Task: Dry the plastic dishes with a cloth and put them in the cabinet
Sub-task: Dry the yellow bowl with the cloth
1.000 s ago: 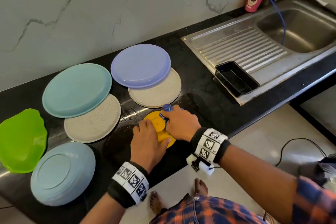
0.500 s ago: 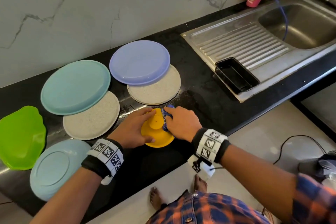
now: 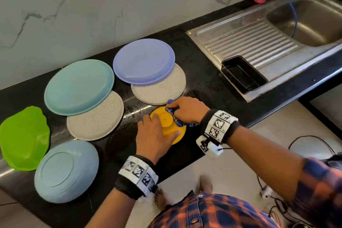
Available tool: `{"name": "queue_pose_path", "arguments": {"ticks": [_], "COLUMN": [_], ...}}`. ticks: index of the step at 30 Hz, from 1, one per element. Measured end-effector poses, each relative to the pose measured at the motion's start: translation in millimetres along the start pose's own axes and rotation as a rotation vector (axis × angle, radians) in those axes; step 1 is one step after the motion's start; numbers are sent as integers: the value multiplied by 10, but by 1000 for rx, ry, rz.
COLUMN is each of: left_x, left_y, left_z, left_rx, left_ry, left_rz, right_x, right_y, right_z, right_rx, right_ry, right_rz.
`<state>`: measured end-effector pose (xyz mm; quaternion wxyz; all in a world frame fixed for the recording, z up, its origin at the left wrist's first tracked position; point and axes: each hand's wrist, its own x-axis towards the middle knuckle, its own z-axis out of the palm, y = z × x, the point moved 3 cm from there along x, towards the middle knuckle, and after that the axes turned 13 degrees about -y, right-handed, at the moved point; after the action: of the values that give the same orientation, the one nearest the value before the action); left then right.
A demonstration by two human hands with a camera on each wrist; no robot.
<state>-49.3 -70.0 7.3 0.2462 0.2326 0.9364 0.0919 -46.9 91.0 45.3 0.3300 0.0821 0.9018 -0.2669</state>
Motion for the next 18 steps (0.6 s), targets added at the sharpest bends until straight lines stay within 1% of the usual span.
{"name": "queue_pose_path", "arguments": {"ticks": [3,5,7,9,11,13,16,18], "left_x": [173,251,301,316,311,287,266,234], "left_y": [-287,-424,-489,-522,-554,-544,-498,-453], "left_z": [-161,-226,-235,-217,-175,-134,-103,-96], "left_rx": [-134,-134,-139,-157,-156,-136,-124,-111], "left_ry": [-131,-200,-234,-249,-244,-218,-175,-160], "left_rz": [153,263,327,365,382,384,346,300], "right_x": [36,47,51,56,33,-41,-224,-304], "right_y": [31,54,85,117,138,153,121,81], "right_z": [-48,-36,15,110,270,494,784,828], "right_rx": [0,1,31,61,80,105,148,135], "right_ry": [-60,-57,-20,68,171,230,220,200], "right_rz": [-35,-42,-40,-27,19,51,30,39]}}
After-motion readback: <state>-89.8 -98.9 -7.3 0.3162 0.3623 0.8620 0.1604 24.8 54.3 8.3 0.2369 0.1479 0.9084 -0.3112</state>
